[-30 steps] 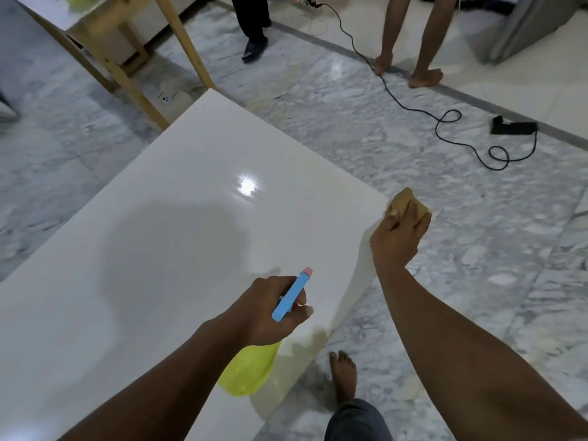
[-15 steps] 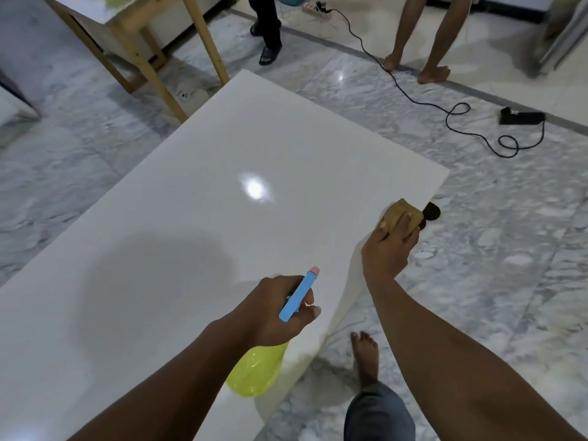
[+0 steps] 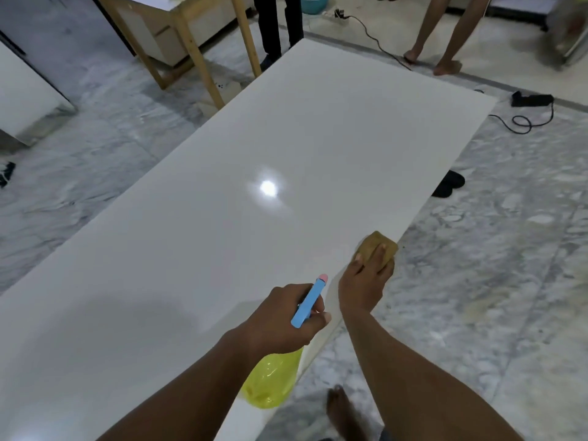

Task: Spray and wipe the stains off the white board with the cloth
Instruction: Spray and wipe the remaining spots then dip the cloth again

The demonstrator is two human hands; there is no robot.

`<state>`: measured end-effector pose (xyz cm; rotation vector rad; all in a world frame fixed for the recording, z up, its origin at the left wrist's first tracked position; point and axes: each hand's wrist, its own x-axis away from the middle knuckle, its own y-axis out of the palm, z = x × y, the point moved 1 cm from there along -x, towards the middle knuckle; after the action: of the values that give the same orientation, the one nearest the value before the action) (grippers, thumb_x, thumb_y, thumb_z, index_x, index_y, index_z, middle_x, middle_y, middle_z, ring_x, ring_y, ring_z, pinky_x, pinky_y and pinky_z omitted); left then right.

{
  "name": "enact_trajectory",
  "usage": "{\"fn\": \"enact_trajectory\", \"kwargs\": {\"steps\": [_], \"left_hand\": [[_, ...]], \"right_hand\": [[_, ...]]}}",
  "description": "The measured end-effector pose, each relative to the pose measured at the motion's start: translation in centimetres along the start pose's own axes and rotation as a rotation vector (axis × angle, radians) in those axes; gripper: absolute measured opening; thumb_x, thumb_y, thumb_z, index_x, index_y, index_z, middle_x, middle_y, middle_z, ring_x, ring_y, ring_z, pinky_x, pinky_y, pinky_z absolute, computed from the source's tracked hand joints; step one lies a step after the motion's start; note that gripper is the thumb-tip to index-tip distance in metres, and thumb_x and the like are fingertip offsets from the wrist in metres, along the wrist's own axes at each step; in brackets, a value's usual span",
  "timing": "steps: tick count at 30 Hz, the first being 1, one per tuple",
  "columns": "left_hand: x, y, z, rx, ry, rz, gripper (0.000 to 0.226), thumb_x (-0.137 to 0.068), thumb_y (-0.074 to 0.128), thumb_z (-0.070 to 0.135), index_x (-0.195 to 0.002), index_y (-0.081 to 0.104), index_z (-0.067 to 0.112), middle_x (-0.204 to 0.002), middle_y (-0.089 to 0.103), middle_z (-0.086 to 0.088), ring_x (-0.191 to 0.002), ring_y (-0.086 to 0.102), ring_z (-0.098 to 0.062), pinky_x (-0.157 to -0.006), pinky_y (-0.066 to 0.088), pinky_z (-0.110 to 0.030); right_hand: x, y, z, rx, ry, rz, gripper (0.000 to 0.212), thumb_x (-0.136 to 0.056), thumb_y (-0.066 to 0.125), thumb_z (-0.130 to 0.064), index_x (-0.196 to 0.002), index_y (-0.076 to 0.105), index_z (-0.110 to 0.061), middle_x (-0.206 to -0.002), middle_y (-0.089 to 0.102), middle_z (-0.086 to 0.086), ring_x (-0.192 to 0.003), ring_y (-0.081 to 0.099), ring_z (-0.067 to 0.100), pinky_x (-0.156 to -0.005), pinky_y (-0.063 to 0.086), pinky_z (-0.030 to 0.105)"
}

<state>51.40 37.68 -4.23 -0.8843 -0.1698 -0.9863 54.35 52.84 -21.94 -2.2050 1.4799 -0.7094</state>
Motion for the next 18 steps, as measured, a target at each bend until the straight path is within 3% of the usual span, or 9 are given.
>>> {"fn": "enact_trajectory", "kwargs": {"steps": [9, 18], "left_hand": [[14.1, 2.4, -9.2, 0.079, 0.027, 0.164, 0.016, -0.093, 0.076, 0.033, -0.096, 0.067, 0.020, -0.092, 0.071, -0.004, -0.077, 0.072, -0.026, -0.076, 0.065, -0.046], [31.9, 4.9, -19.3, 0.119, -0.109, 0.275, 0.015, -0.093, 0.076, 0.033, -0.090, 0.065, 0.023, -0.089, 0.072, 0.000, -0.074, 0.073, -0.021, -0.077, 0.063, -0.045]], "right_hand": [[16.7, 0.6, 2.7, 0.018, -0.029, -0.112, 0.058, -0.104, 0.042, -0.029, -0.157, 0.022, -0.015, -0.158, 0.021, 0.021, -0.131, 0.043, 0.042, -0.089, 0.050, 0.050], [34.8, 2.0, 5.5, 0.015, -0.042, -0.220, 0.060, -0.103, 0.044, -0.025, -0.157, 0.019, -0.015, -0.158, 0.017, 0.021, -0.128, 0.045, 0.043, -0.090, 0.052, 0.052]]}}
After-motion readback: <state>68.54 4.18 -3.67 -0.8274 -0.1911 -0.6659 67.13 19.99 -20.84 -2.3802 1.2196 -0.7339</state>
